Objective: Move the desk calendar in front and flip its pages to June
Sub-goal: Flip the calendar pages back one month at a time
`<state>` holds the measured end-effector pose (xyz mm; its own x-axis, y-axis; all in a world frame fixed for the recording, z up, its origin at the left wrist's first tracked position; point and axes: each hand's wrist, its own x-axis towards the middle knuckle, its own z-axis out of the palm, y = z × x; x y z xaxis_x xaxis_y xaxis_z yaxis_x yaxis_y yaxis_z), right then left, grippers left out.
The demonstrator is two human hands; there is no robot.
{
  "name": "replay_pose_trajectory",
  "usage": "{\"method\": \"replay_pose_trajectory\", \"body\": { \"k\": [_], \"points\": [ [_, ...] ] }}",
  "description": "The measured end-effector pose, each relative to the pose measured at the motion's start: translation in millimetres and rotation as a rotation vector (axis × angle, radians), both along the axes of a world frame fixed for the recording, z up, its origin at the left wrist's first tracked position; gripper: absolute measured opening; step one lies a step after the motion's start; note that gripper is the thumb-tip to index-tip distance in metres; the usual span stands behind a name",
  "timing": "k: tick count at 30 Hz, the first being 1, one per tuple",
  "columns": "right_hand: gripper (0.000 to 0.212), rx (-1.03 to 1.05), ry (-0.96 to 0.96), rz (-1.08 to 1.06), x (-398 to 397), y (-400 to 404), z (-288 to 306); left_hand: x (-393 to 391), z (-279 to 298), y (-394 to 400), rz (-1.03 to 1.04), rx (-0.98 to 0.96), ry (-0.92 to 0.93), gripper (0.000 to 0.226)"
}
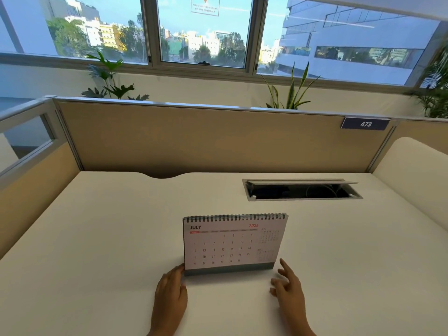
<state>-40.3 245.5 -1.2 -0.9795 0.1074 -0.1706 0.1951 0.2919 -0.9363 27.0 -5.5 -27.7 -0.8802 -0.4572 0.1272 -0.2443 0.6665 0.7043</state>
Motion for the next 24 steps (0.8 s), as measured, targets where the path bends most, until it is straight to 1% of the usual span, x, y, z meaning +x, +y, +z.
{"method": "replay_pose_trajectory", "body": {
  "k": [8,16,19,24],
  "points": [
    [0.049,-0.01,0.008,0.103,-6.2,3.6,-0.7,0.8,-0.3,0.6,0.009,0.006,0.007,0.047],
    [0.023,-0.111,0.092,0.038,-1.6,7.8,-5.3,0.3,-1.3,1.3,0.019,0.003,-0.012,0.048],
    [0.028,-0.123,0.122,-0.001,1.0,8.7,-9.0,0.1,-0.1,1.5,0.025,0.004,-0.018,0.049],
    [0.038,-0.112,0.141,0.021,6.6,7.6,-8.6,-0.1,-0.4,1.2,0.032,-0.007,-0.019,0.048]
  ]
}}
